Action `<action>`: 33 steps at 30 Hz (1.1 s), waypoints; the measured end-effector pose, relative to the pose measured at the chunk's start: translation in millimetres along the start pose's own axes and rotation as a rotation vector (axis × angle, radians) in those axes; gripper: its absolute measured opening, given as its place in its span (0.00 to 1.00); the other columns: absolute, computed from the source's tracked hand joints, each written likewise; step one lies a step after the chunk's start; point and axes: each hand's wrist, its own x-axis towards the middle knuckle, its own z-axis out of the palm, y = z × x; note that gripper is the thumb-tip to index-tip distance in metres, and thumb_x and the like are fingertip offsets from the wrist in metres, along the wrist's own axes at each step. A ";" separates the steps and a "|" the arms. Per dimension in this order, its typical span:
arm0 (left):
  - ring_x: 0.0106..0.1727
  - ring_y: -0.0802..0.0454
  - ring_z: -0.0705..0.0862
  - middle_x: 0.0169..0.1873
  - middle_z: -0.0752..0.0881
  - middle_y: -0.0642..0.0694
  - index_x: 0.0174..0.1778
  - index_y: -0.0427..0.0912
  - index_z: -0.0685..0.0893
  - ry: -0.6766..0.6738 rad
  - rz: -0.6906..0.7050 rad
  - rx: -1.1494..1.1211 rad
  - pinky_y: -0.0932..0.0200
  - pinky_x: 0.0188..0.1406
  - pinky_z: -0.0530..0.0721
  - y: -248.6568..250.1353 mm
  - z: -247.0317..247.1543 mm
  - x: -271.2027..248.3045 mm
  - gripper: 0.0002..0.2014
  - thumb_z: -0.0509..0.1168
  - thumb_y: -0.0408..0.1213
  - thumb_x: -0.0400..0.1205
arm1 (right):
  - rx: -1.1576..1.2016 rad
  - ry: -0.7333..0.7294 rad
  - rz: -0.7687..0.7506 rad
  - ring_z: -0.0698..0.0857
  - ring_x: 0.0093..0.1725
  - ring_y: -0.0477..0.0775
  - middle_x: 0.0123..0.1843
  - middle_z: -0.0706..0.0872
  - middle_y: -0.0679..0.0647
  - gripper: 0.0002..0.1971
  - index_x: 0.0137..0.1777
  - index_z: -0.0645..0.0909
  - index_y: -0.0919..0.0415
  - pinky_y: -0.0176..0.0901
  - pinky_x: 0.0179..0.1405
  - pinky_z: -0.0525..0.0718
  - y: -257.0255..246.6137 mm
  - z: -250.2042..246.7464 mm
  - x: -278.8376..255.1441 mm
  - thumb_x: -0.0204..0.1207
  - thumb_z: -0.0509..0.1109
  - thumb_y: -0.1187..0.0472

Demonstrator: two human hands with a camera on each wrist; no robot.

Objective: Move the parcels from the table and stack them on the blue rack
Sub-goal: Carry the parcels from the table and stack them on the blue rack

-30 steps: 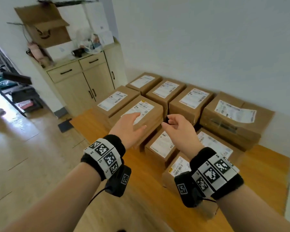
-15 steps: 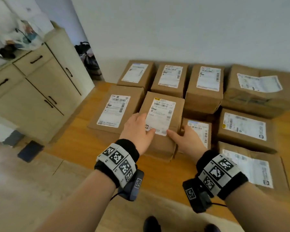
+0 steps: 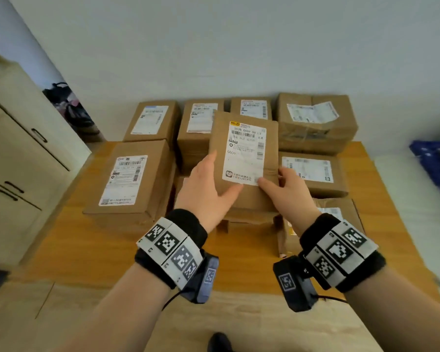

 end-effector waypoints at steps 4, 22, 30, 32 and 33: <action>0.79 0.54 0.58 0.80 0.58 0.50 0.82 0.50 0.47 -0.138 0.085 0.035 0.57 0.74 0.61 61.5 35.3 -2.2 0.57 0.78 0.54 0.64 | 0.065 0.141 -0.026 0.81 0.59 0.50 0.66 0.81 0.52 0.24 0.72 0.71 0.59 0.47 0.58 0.84 10.3 -74.6 -10.9 0.78 0.69 0.55; 0.73 0.55 0.65 0.75 0.65 0.50 0.82 0.50 0.51 -0.314 0.336 -0.039 0.64 0.67 0.64 342.2 296.5 -4.2 0.52 0.78 0.47 0.68 | 0.165 0.422 -0.025 0.82 0.62 0.50 0.63 0.82 0.49 0.25 0.73 0.69 0.56 0.51 0.62 0.82 154.0 -435.3 -34.8 0.77 0.69 0.58; 0.71 0.53 0.71 0.73 0.69 0.52 0.81 0.54 0.52 -0.383 0.320 -0.124 0.53 0.70 0.73 374.5 363.3 68.4 0.52 0.78 0.47 0.67 | 0.044 0.446 0.013 0.79 0.62 0.49 0.62 0.81 0.47 0.22 0.74 0.70 0.54 0.47 0.64 0.79 160.3 -502.0 35.4 0.80 0.65 0.59; 0.70 0.53 0.71 0.72 0.70 0.53 0.80 0.55 0.53 -0.400 0.304 -0.148 0.49 0.69 0.75 380.2 380.5 91.4 0.51 0.78 0.47 0.67 | -0.014 0.437 0.033 0.78 0.62 0.48 0.61 0.79 0.45 0.23 0.75 0.69 0.55 0.44 0.64 0.78 157.0 -518.3 59.2 0.81 0.64 0.59; 0.70 0.53 0.72 0.72 0.71 0.53 0.80 0.56 0.54 -0.410 0.294 -0.154 0.48 0.69 0.76 383.2 388.9 101.3 0.51 0.78 0.47 0.66 | -0.069 0.432 0.040 0.78 0.64 0.49 0.64 0.80 0.46 0.24 0.76 0.69 0.56 0.46 0.66 0.77 156.5 -525.9 71.0 0.81 0.64 0.58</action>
